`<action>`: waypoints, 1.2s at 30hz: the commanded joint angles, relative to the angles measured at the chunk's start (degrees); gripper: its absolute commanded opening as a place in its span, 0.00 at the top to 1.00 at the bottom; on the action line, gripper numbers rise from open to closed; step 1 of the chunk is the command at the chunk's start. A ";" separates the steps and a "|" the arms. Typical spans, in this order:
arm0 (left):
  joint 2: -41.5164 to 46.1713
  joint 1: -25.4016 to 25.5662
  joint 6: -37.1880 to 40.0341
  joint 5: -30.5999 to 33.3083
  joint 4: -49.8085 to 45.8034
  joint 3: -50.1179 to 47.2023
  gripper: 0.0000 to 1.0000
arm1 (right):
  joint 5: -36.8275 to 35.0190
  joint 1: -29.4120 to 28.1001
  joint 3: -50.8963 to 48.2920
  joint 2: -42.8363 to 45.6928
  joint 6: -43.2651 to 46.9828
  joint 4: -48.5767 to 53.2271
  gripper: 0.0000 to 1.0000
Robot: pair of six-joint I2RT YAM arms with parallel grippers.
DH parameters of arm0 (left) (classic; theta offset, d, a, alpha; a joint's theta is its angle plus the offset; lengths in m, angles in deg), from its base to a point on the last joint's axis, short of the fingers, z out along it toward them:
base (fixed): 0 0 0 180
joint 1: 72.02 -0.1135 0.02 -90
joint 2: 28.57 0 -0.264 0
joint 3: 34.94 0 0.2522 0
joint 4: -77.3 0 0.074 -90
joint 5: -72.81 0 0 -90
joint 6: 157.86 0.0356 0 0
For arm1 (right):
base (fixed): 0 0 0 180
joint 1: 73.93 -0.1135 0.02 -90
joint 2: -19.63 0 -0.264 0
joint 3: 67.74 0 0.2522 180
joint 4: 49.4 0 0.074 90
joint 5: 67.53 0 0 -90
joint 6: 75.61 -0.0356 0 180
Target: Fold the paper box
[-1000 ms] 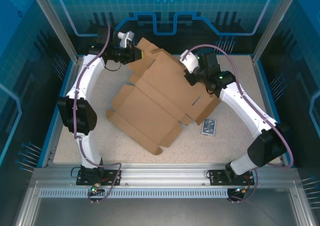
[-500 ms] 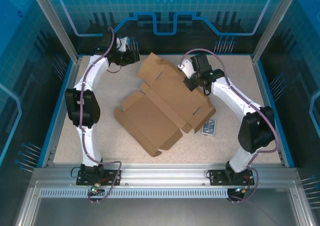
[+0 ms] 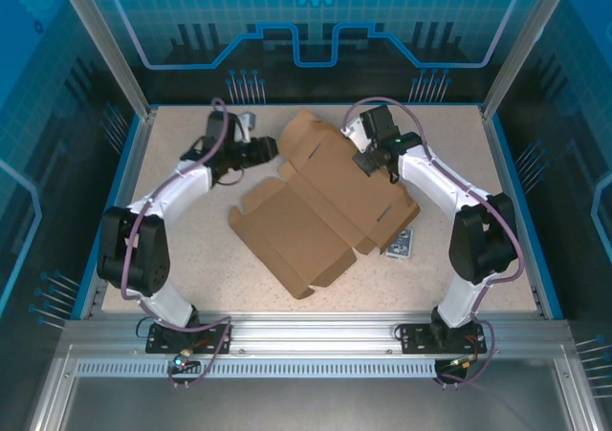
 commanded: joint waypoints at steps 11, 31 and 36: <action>-13.06 13.39 -13.43 -2.05 26.60 -9.88 0.70 | -0.88 -0.40 0.97 -0.24 0.74 -0.75 1.00; -19.26 15.57 -16.12 2.66 26.63 -13.15 0.84 | 0.19 -1.23 2.37 -0.28 -0.87 0.09 1.00; -21.29 16.03 -16.71 3.24 28.16 -12.97 0.85 | -2.57 -3.92 2.90 1.34 -3.54 2.14 1.00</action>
